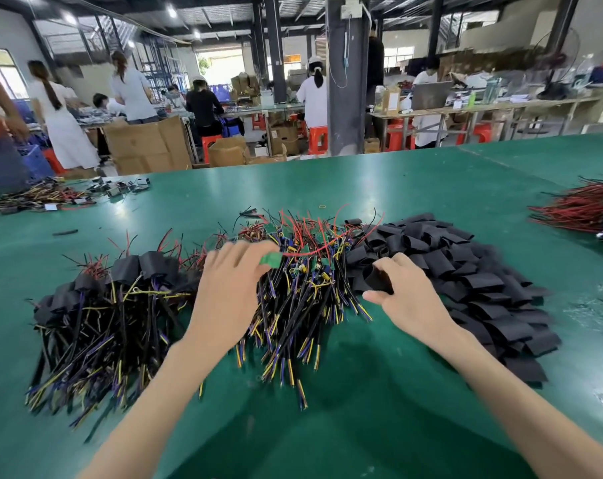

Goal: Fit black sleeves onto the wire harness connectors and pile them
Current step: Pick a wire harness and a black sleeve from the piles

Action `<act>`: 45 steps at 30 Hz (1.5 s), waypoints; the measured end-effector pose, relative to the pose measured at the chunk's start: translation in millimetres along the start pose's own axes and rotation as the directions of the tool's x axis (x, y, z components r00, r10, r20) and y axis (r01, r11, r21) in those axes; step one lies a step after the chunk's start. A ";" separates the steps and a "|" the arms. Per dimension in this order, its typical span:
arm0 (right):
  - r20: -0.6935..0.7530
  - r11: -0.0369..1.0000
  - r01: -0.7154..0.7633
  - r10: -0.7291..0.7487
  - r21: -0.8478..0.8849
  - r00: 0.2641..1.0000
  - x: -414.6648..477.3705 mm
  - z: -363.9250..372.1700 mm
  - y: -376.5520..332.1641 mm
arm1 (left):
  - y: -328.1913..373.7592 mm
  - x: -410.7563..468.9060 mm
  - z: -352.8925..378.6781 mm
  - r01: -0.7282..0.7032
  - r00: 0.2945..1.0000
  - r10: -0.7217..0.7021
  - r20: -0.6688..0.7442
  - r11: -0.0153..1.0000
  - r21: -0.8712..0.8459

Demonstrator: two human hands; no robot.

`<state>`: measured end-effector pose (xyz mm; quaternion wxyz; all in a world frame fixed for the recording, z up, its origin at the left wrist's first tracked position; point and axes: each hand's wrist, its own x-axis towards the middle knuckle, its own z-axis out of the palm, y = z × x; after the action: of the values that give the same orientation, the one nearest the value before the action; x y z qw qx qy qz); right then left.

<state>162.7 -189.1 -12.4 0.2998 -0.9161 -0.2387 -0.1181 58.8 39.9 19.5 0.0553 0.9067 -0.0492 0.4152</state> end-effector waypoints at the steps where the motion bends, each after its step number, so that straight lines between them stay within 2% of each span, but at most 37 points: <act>1: 0.001 1.000 0.004 -0.004 0.000 1.000 0.1 1.1 1.3 | -5.0 -9.5 6.1 0.016 1.000 -0.016 0.015 1.000 0.019; 4: 0.008 1.000 0.011 -0.011 -0.012 1.000 0.7 4.9 5.3 | -12.9 -27.7 17.9 0.002 1.000 -0.001 0.022 1.000 -0.028; 11: 0.013 0.999 -0.018 0.018 -0.036 1.000 2.2 10.0 10.3 | -5.9 -34.7 22.3 0.078 0.997 -0.072 0.040 0.975 -0.209; 27: -0.011 0.999 -0.040 0.040 0.010 0.999 1.5 7.3 8.7 | -7.9 -39.2 26.1 0.068 0.997 -0.071 -0.009 0.981 -0.182; 37: -0.031 0.997 -0.073 0.074 0.021 0.997 2.7 6.9 9.7 | -5.3 -39.4 27.1 0.020 0.999 -0.011 0.043 0.976 -0.218; 45: -0.062 0.998 -0.042 0.044 0.044 0.997 3.8 7.4 11.5 | -5.3 -39.0 24.6 0.042 0.996 -0.025 0.082 0.976 -0.213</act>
<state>172.3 -191.4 -22.5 0.3291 -0.9102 -0.2119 -0.1352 52.5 43.4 -26.3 0.1579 0.9117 -0.0808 0.3705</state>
